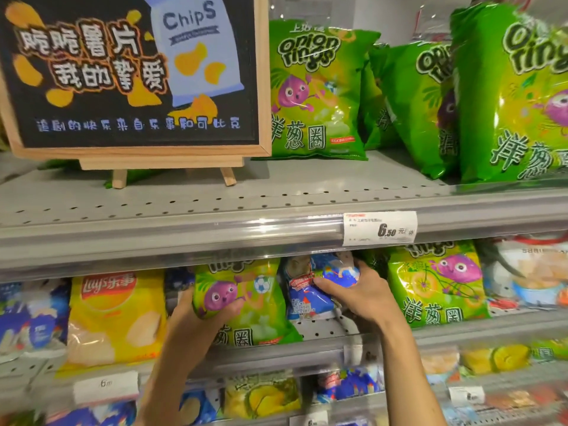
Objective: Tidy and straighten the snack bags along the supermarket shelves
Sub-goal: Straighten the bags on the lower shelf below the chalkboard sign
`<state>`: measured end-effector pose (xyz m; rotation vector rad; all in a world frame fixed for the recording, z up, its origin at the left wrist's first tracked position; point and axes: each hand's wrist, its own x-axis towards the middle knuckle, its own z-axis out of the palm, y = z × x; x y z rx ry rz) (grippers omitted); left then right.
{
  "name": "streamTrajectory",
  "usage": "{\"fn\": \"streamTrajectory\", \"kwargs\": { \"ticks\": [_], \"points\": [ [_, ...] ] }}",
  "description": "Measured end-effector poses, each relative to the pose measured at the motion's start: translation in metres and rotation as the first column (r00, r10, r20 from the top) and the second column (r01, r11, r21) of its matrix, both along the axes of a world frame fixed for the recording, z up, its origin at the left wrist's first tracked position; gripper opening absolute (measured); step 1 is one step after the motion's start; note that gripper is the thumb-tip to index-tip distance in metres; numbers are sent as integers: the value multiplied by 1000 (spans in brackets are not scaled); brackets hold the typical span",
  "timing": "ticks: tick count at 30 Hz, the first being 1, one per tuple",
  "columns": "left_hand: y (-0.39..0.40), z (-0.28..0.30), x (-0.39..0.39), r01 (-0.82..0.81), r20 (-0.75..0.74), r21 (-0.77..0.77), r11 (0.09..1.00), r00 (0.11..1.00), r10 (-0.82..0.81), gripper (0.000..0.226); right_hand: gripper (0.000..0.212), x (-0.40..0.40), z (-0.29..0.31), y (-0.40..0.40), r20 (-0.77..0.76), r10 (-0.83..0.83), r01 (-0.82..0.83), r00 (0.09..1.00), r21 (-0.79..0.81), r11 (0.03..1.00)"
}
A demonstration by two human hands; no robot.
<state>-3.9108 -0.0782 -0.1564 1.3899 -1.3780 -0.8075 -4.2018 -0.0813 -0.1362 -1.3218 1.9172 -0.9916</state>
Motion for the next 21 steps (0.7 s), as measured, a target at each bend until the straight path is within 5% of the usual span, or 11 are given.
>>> {"fn": "streamTrajectory", "kwargs": {
  "ticks": [10, 15, 18, 21],
  "points": [
    [-3, 6, 4, 206, -54, -27, 978, 977, -208, 12, 82, 7, 3, -1, 7, 13, -13, 1000, 21, 1000],
    [0, 3, 7, 99, -197, -4, 995, 975, -97, 31, 101, 11, 15, 14, -110, -43, 36, 993, -66, 997],
    [1, -1, 12, 11, -237, 20, 1000, 972, -6, 58, 100, 0, 24, 28, -91, -60, 46, 994, -142, 989],
    [0, -2, 10, -6, -245, 24, 1000, 969, 12, 60, 100, -16, 28, 44, -57, -82, 70, 995, -192, 979]
  ]
}}
